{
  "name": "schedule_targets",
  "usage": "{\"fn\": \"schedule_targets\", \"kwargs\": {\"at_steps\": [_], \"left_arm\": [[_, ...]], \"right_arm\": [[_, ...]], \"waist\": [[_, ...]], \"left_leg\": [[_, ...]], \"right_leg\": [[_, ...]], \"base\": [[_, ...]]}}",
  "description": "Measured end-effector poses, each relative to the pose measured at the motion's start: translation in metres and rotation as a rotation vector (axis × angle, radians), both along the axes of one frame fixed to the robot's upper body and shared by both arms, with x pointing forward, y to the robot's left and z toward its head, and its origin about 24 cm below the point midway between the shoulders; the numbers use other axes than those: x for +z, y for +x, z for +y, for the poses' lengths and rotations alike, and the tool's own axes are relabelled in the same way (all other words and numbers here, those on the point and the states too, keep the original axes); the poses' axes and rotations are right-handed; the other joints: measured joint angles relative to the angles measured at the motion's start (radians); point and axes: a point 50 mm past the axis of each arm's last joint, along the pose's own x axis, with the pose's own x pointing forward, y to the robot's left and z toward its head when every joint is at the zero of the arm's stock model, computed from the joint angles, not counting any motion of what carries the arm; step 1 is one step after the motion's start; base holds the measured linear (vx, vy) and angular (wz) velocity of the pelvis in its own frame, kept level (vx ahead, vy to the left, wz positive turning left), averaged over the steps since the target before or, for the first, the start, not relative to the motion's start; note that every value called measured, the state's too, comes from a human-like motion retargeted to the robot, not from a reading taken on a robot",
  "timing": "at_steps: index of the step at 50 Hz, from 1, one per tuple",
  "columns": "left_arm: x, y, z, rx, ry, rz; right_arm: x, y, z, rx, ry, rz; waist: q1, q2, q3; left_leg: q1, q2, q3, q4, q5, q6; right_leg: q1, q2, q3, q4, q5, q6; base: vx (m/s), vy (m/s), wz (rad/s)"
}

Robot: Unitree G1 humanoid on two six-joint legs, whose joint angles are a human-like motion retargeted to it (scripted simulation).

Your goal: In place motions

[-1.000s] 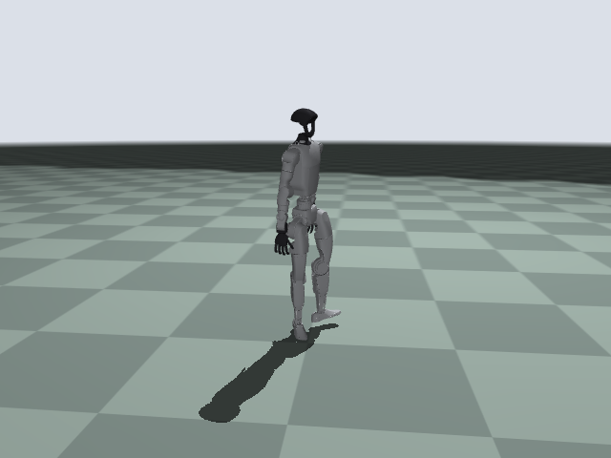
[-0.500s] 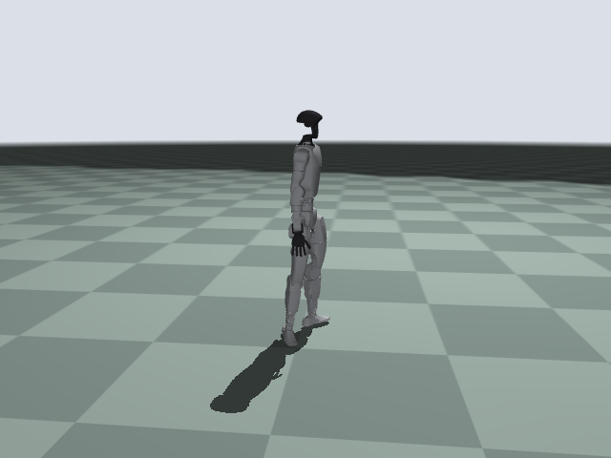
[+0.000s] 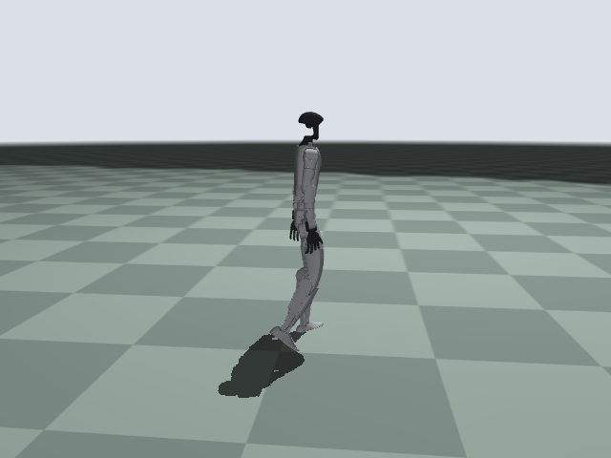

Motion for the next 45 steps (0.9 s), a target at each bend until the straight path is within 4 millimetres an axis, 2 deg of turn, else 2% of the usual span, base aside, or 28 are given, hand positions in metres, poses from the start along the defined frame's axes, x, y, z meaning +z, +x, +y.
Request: {"fn": "schedule_targets", "kwargs": {"at_steps": [4,8,10,13,16,17,18,19,20,22,23,24,25,27,28,30,35,45], "left_arm": [[0.002,-0.008,0.009,0.021,0.024,0.032],[0.003,-0.011,0.016,0.017,0.035,0.055],[0.003,-0.007,0.017,0.020,0.035,0.042],[0.002,-0.002,0.013,0.027,0.016,0.015],[0.001,0.002,0.008,0.016,-0.011,0.005],[0.001,0.003,0.006,0.008,-0.020,0.006],[0.000,0.004,0.003,-0.004,-0.030,0.008],[0.000,0.006,-0.001,-0.015,-0.040,0.007],[-0.001,0.007,-0.005,-0.026,-0.048,0.004],[-0.001,0.010,-0.011,-0.011,-0.058,-0.019],[-0.001,0.010,-0.011,-0.001,-0.062,-0.032],[-0.001,0.009,-0.012,-0.004,-0.073,-0.036],[-0.001,0.006,-0.012,-0.013,-0.087,-0.035],[-0.001,-0.001,-0.014,-0.058,-0.100,-0.003],[-0.001,-0.002,-0.014,-0.074,-0.093,0.015],[-0.001,-0.005,-0.013,-0.078,-0.071,0.038],[-0.001,-0.007,-0.013,-0.065,-0.088,0.042],[0.000,0.006,-0.004,-0.064,-0.059,0.004]], "right_arm": [[0.002,0.028,0.012,0.084,0.028,-0.099],[0.005,0.043,0.022,0.168,0.043,-0.160],[0.005,0.047,0.024,0.191,0.046,-0.168],[0.004,0.042,0.024,0.198,0.049,-0.150],[0.002,0.028,0.022,0.183,0.048,-0.097],[0.001,0.021,0.020,0.175,0.047,-0.073],[0.000,0.015,0.018,0.164,0.044,-0.045],[-0.001,0.008,0.016,0.149,0.040,-0.015],[-0.002,0.000,0.013,0.132,0.035,0.015],[-0.002,-0.010,0.011,0.116,0.018,0.063],[-0.003,-0.014,0.010,0.117,0.010,0.081],[-0.003,-0.019,0.009,0.114,0.003,0.106],[-0.003,-0.025,0.008,0.108,-0.003,0.134],[-0.003,-0.032,0.008,0.086,0.003,0.168],[-0.003,-0.032,0.009,0.074,0.012,0.170],[-0.003,-0.028,0.013,0.057,0.027,0.147],[-0.004,-0.018,0.018,0.063,0.045,0.084],[-0.003,-0.002,0.024,0.107,0.069,0.029]], "waist": [[-0.042,-0.022,0.011],[-0.033,-0.037,-0.006],[-0.036,-0.068,0.000],[-0.064,-0.126,0.021],[-0.075,-0.160,0.029],[-0.063,-0.164,0.024],[-0.037,-0.162,0.015],[-0.026,-0.158,0.014],[-0.025,-0.153,0.017],[0.019,-0.154,0.014],[0.041,-0.156,0.000],[0.038,-0.155,-0.013],[0.022,-0.152,-0.027],[-0.006,-0.144,-0.033],[0.002,-0.139,-0.029],[0.006,-0.133,-0.030],[-0.006,-0.131,-0.046],[-0.009,-0.133,-0.039]], "left_leg": [[-0.021,-0.012,-0.027,-0.002,0.003,0.012],[-0.064,0.021,-0.022,-0.003,0.022,0.006],[-0.070,-0.008,-0.030,0.000,0.018,0.012],[-0.058,-0.081,-0.061,0.004,0.012,0.024],[-0.029,-0.139,-0.087,-0.002,0.006,0.031],[-0.024,-0.148,-0.089,-0.003,0.005,0.032],[-0.026,-0.150,-0.082,-0.003,0.004,0.033],[-0.022,-0.152,-0.095,-0.001,0.003,0.034],[-0.014,-0.153,-0.117,0.003,0.003,0.035],[-0.007,-0.147,-0.092,0.005,0.000,0.031],[-0.015,-0.133,-0.064,0.003,0.003,0.024],[-0.015,-0.137,-0.068,0.001,-0.001,0.025],[-0.010,-0.150,-0.089,0.000,-0.010,0.031],[0.006,-0.170,-0.132,-0.004,-0.012,0.043],[0.015,-0.169,-0.127,-0.006,-0.012,0.044],[0.024,-0.164,-0.117,-0.005,-0.015,0.043],[0.042,-0.174,-0.138,-0.006,-0.023,0.042],[0.062,-0.177,-0.142,-0.008,-0.038,0.048]], "right_leg": [[-0.048,0.105,0.100,-0.006,0.023,0.000],[-0.109,0.280,0.208,-0.152,0.068,0.023],[-0.122,0.332,0.313,-0.232,0.076,0.110],[-0.113,0.356,0.449,-0.356,0.043,0.307],[-0.074,0.342,0.442,-0.461,0.016,0.363],[-0.052,0.319,0.370,-0.478,0.001,0.388],[-0.024,0.271,0.186,-0.493,-0.004,0.420],[-0.013,0.269,0.220,-0.511,-0.005,0.451],[-0.010,0.291,0.364,-0.531,-0.004,0.480],[0.020,0.253,0.183,-0.565,-0.022,0.523],[0.023,0.250,0.067,-0.576,-0.016,0.524],[0.029,0.245,0.049,-0.577,-0.012,0.524],[0.035,0.238,0.081,-0.574,-0.010,0.524],[0.028,0.271,0.251,-0.561,0.003,0.474],[0.040,0.267,0.224,-0.559,0.005,0.472],[0.069,0.232,0.066,-0.562,0.005,0.498],[0.091,0.231,0.067,-0.565,0.015,0.483],[0.112,0.232,0.065,-0.567,0.038,0.478]], "base": [[-0.03,-0.01,0.63],[-0.04,-0.19,0.05],[0.00,-0.12,0.41],[0.03,-0.05,0.91],[0.10,-0.01,0.79],[0.13,0.02,0.03],[0.12,0.02,0.09],[0.11,0.01,0.43],[0.09,-0.01,0.41],[0.04,-0.10,-0.46],[0.07,-0.13,-0.67],[0.17,-0.01,-0.12],[0.26,0.14,0.72],[0.18,0.10,0.74],[0.00,0.00,0.00],[-0.02,-0.03,-0.08],[0.11,-0.01,0.06],[0.00,-0.01,0.00]]}}
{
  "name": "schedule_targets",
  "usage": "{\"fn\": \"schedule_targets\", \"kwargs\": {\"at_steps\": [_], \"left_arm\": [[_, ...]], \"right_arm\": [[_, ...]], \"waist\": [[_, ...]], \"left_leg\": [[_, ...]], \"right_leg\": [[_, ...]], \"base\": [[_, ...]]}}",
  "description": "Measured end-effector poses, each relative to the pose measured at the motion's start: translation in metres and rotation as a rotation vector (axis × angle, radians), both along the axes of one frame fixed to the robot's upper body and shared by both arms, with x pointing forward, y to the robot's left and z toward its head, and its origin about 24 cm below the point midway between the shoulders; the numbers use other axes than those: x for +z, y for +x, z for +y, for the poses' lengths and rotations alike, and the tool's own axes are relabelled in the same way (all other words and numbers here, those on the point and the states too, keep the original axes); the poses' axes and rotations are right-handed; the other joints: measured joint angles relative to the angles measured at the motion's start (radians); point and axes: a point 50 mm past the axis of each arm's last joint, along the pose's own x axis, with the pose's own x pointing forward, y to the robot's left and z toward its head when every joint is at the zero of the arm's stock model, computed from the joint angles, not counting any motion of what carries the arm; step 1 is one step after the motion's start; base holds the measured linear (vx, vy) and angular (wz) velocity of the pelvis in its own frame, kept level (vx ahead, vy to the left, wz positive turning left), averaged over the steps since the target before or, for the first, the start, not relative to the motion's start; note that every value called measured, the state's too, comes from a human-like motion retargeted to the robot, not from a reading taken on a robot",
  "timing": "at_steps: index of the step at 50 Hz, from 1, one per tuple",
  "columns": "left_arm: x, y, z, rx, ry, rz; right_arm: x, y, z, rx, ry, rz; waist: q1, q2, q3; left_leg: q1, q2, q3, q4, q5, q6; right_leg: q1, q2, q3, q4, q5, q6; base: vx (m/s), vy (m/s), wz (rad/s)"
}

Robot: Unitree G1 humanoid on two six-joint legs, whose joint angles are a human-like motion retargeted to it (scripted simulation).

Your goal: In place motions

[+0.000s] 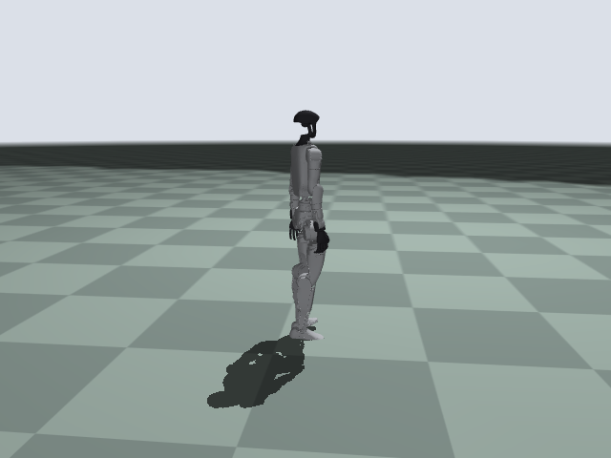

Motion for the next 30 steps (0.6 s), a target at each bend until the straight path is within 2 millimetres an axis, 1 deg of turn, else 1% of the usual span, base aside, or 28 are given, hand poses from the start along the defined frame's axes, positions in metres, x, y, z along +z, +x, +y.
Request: {"fn": "schedule_targets", "kwargs": {"at_steps": [8,15,18,21,24,28,30], "left_arm": [[0.000,0.004,-0.001,-0.024,0.001,-0.001],[0.000,-0.005,-0.006,-0.006,-0.014,0.022],[-0.001,-0.005,-0.008,-0.005,-0.019,0.024],[-0.001,-0.006,-0.010,-0.003,-0.022,0.024],[-0.001,-0.005,-0.012,0.002,-0.017,0.022],[-0.001,0.000,-0.012,-0.011,-0.001,0.005],[-0.001,0.000,-0.013,-0.023,0.004,0.001]], "right_arm": [[0.000,-0.011,-0.005,-0.004,-0.014,0.033],[0.000,-0.027,-0.011,-0.037,-0.037,0.089],[0.000,-0.031,-0.014,-0.060,-0.045,0.107],[0.001,-0.034,-0.017,-0.073,-0.052,0.122],[0.001,-0.030,-0.019,-0.068,-0.056,0.114],[0.002,-0.014,-0.022,-0.053,-0.056,0.056],[0.002,-0.006,-0.024,-0.037,-0.054,0.029]], "waist": [[-0.002,-0.008,-0.002],[-0.012,-0.009,-0.008],[-0.017,-0.018,-0.011],[-0.018,-0.035,-0.032],[-0.002,-0.050,-0.034],[0.020,-0.057,-0.014],[0.025,-0.057,-0.005]], "left_leg": [[0.002,0.000,-0.005,0.004,-0.011,0.005],[0.014,-0.003,0.003,-0.001,-0.021,0.009],[0.014,-0.013,0.003,0.002,-0.021,0.002],[-0.022,-0.032,-0.052,0.025,-0.015,-0.015],[-0.061,-0.047,-0.140,0.055,-0.002,-0.005],[-0.085,-0.066,-0.326,0.071,-0.003,0.058],[-0.089,-0.065,-0.389,0.068,-0.008,0.073]], "right_leg": [[0.005,-0.002,-0.003,-0.001,0.016,-0.002],[0.013,0.000,0.002,-0.002,0.032,0.000],[0.004,-0.006,0.024,0.005,0.044,0.005],[-0.036,-0.028,0.051,0.019,0.050,0.008],[-0.071,-0.047,0.069,0.029,0.044,0.007],[-0.105,-0.064,0.092,0.040,0.023,0.005],[-0.113,-0.067,0.108,0.040,0.013,0.014]], "base": [[0.00,0.00,0.00],[0.00,0.00,0.00],[0.00,0.02,0.02],[-0.04,0.08,0.00],[-0.08,0.07,-0.43],[-0.10,0.05,-0.62],[-0.06,0.08,-0.73]]}}
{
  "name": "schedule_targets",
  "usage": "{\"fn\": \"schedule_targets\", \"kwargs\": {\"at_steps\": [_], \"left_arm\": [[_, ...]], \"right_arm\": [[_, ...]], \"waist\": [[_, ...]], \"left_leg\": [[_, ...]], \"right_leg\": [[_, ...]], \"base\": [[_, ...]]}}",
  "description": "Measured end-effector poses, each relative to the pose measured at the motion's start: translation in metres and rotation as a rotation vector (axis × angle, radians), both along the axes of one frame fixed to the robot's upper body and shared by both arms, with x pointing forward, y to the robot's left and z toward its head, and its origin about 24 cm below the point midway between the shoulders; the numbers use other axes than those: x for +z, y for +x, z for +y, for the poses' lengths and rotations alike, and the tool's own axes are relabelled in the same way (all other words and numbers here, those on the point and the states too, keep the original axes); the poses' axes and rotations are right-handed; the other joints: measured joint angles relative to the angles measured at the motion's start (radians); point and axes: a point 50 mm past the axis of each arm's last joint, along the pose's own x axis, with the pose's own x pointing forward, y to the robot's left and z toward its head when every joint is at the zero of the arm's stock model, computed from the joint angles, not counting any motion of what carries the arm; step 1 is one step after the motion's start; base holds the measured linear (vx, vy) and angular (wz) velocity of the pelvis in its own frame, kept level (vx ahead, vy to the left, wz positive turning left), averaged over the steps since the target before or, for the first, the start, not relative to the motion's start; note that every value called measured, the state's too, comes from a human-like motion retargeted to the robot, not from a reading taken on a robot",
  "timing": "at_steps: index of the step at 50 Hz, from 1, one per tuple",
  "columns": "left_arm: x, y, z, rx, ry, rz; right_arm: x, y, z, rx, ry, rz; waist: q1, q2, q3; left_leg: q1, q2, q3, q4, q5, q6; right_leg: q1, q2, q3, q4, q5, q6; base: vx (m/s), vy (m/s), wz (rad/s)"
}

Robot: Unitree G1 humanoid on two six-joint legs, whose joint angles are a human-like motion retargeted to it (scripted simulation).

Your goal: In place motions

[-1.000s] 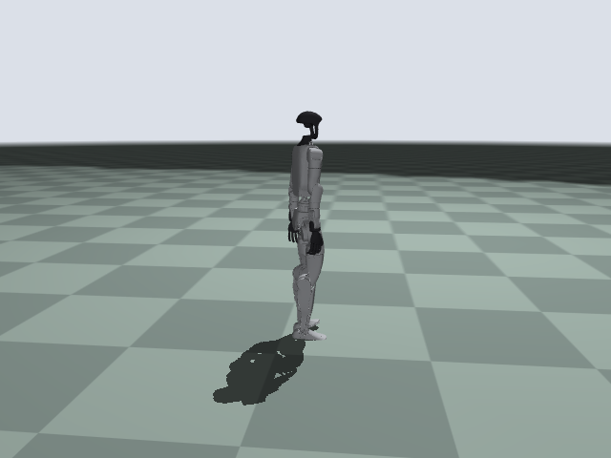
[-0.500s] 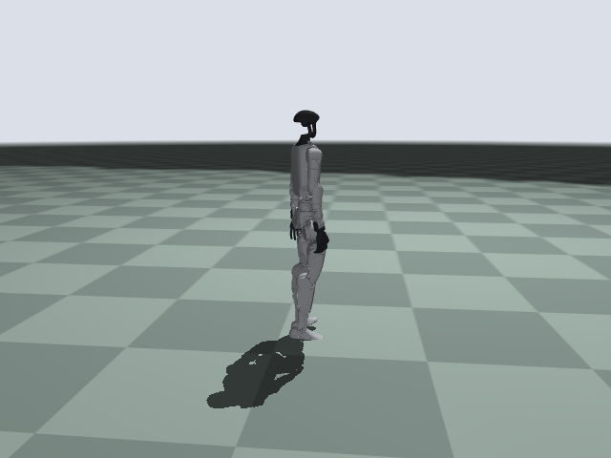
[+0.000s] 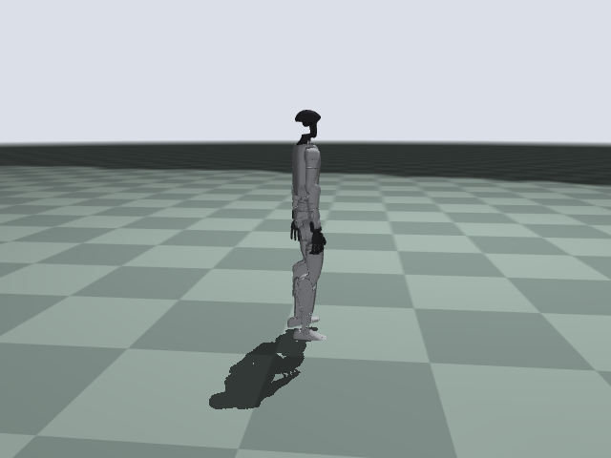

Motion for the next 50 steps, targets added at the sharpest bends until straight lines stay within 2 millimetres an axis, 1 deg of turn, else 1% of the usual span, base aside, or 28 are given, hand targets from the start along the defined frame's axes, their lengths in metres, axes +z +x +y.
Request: {"fn": "schedule_targets", "kwargs": {"at_steps": [2,3,5,7,10,12,14,16,18,20,22,25,27,30,31,32,34,36,37,38,40,42,45,50], "left_arm": [[0.000,0.001,0.000,-0.010,0.000,0.001],[0.000,0.001,0.000,-0.012,-0.003,0.003],[0.000,0.000,-0.001,-0.006,-0.011,0.007],[0.000,0.003,0.000,0.020,-0.017,0.002],[0.001,0.008,0.010,0.040,0.007,-0.020],[0.002,0.007,0.020,0.030,0.032,-0.018],[0.004,0.002,0.030,0.018,0.054,0.008],[0.005,-0.006,0.035,0.016,0.067,0.045],[0.006,-0.011,0.038,0.029,0.073,0.074],[0.006,-0.013,0.038,0.049,0.073,0.080],[0.005,-0.014,0.037,0.064,0.067,0.072],[0.005,-0.013,0.034,0.067,0.053,0.059],[0.004,-0.013,0.032,0.061,0.045,0.059],[0.004,-0.011,0.028,0.054,0.032,0.058],[0.004,-0.010,0.027,0.052,0.028,0.055],[0.003,-0.009,0.027,0.050,0.025,0.051],[0.003,-0.006,0.026,0.047,0.021,0.043],[0.003,-0.003,0.027,0.046,0.020,0.033],[0.003,-0.001,0.028,0.046,0.020,0.028],[0.003,0.001,0.028,0.044,0.020,0.022],[0.003,0.005,0.026,0.041,0.022,0.004],[0.003,0.012,0.026,0.043,0.015,-0.021],[0.003,0.016,0.026,0.025,-0.003,-0.029],[0.003,0.025,0.022,-0.008,0.000,-0.044]], "right_arm": [[0.001,0.008,-0.002,0.019,-0.001,-0.024],[0.001,0.012,-0.003,0.025,-0.003,-0.036],[0.002,0.020,-0.003,0.029,-0.005,-0.064],[0.003,0.031,0.001,0.032,0.006,-0.096],[0.004,0.045,0.011,0.003,0.034,-0.141],[0.004,0.049,0.017,-0.013,0.062,-0.156],[0.003,0.048,0.022,-0.007,0.088,-0.152],[0.003,0.044,0.022,0.014,0.095,-0.143],[0.002,0.041,0.020,0.039,0.087,-0.135],[0.002,0.038,0.016,0.061,0.072,-0.122],[0.002,0.033,0.011,0.067,0.055,-0.102],[0.002,0.026,0.001,0.043,0.025,-0.064],[0.002,0.018,-0.004,-0.001,0.006,-0.035],[0.002,0.005,-0.010,-0.080,-0.015,0.007],[0.002,0.001,-0.011,-0.102,-0.020,0.017],[0.002,-0.002,-0.012,-0.121,-0.025,0.027],[0.002,-0.009,-0.014,-0.144,-0.032,0.045],[0.002,-0.014,-0.014,-0.148,-0.030,0.063],[0.002,-0.016,-0.013,-0.145,-0.027,0.071],[0.002,-0.018,-0.012,-0.144,-0.022,0.078],[0.001,-0.022,-0.010,-0.143,-0.021,0.084],[0.001,-0.022,-0.010,-0.127,-0.022,0.081],[0.000,-0.023,-0.007,-0.093,-0.008,0.091],[0.000,-0.019,-0.002,-0.107,0.008,0.078]], "waist": [[-0.006,0.004,0.009],[-0.008,0.008,0.013],[-0.017,0.027,0.016],[-0.051,0.031,0.021],[-0.098,0.031,0.037],[-0.086,0.021,0.051],[-0.081,0.018,0.055],[-0.078,0.019,0.054],[-0.067,0.021,0.054],[-0.058,0.027,0.053],[-0.062,0.036,0.050],[-0.064,0.050,0.040],[-0.065,0.065,0.031],[-0.067,0.087,0.019],[-0.071,0.090,0.017],[-0.075,0.091,0.014],[-0.091,0.079,0.006],[-0.101,0.065,0.002],[-0.099,0.060,-0.001],[-0.098,0.060,-0.003],[-0.109,0.059,-0.006],[-0.123,0.058,-0.003],[-0.142,0.068,-0.012],[-0.173,0.075,-0.021]], "left_leg": [[0.005,0.009,0.036,-0.011,-0.024,0.021],[0.014,0.011,0.089,-0.021,-0.044,0.052],[0.030,0.023,0.160,-0.050,-0.054,0.082],[0.024,0.041,0.199,-0.062,-0.051,0.074],[0.017,0.062,0.270,-0.077,-0.059,0.078],[0.021,0.070,0.334,-0.086,-0.068,0.077],[0.026,0.080,0.385,-0.093,-0.080,0.076],[0.028,0.092,0.428,-0.096,-0.093,0.073],[0.031,0.106,0.486,-0.100,-0.106,0.067],[0.035,0.121,0.544,-0.104,-0.120,0.061],[0.038,0.133,0.593,-0.106,-0.134,0.053],[0.045,0.148,0.675,-0.111,-0.153,0.038],[0.049,0.165,0.712,-0.109,-0.161,0.027],[0.057,0.187,0.765,-0.104,-0.170,0.012],[0.061,0.190,0.779,-0.102,-0.171,0.007],[0.065,0.189,0.794,-0.099,-0.172,0.002],[0.076,0.170,0.819,-0.093,-0.175,-0.007],[0.095,0.151,0.845,-0.089,-0.173,-0.020],[0.104,0.146,0.862,-0.087,-0.169,-0.027],[0.110,0.147,0.873,-0.084,-0.164,-0.035],[0.121,0.147,0.879,-0.074,-0.155,-0.047],[0.138,0.142,0.889,-0.068,-0.149,-0.058],[0.165,0.147,0.924,-0.058,-0.136,-0.076],[0.192,0.156,0.927,-0.026,-0.094,-0.090]], "right_leg": [[-0.008,-0.002,0.014,0.000,-0.010,0.008],[-0.014,0.000,0.025,0.000,-0.015,0.010],[-0.031,0.024,0.053,0.004,-0.021,0.004],[-0.056,0.036,0.074,0.013,-0.019,-0.011],[-0.100,0.058,0.090,0.038,-0.025,-0.068],[-0.123,0.084,0.126,0.057,-0.037,-0.123],[-0.135,0.088,0.097,0.068,-0.063,-0.165],[-0.137,0.071,0.022,0.070,-0.092,-0.190],[-0.138,0.053,-0.065,0.076,-0.113,-0.218],[-0.128,0.033,-0.186,0.080,-0.126,-0.247],[-0.105,0.013,-0.318,0.084,-0.108,-0.264],[-0.069,-0.005,-0.486,0.097,-0.026,-0.296],[-0.046,-0.006,-0.547,0.110,0.029,-0.331],[-0.010,0.002,-0.599,0.120,0.077,-0.377],[0.006,0.004,-0.615,0.111,0.089,-0.379],[0.023,0.006,-0.628,0.097,0.092,-0.365],[0.051,0.010,-0.626,0.049,0.068,-0.277],[0.050,0.024,-0.569,-0.001,0.047,-0.194],[0.044,0.030,-0.534,-0.018,0.034,-0.164],[0.038,0.033,-0.496,-0.026,0.023,-0.155],[0.040,0.035,-0.495,-0.045,0.014,-0.113],[0.039,0.047,-0.435,-0.059,0.009,-0.089],[0.039,0.048,-0.402,-0.055,0.008,-0.078],[0.041,0.053,-0.338,-0.041,0.033,-0.099]], "base": [[-0.09,0.07,-0.80],[-0.11,0.06,-0.93],[-0.12,0.04,-1.07],[-0.21,-0.01,-1.00],[-0.31,-0.03,-1.13],[-0.24,-0.07,-1.79],[-0.21,-0.09,-1.68],[-0.22,-0.07,-1.67],[-0.24,-0.04,-1.97],[-0.24,-0.05,-2.06],[-0.20,-0.04,-1.93],[-0.15,-0.02,-1.88],[-0.11,-0.06,-1.72],[-0.09,-0.11,-1.54],[-0.09,-0.14,-1.42],[-0.07,-0.12,-1.34],[-0.02,-0.09,-1.17],[0.03,-0.11,-1.26],[0.02,-0.17,-1.38],[0.00,-0.18,-1.11],[-0.03,-0.18,-0.75],[0.00,-0.14,-0.76],[0.06,-0.10,-0.89],[0.02,-0.13,-0.53]]}}
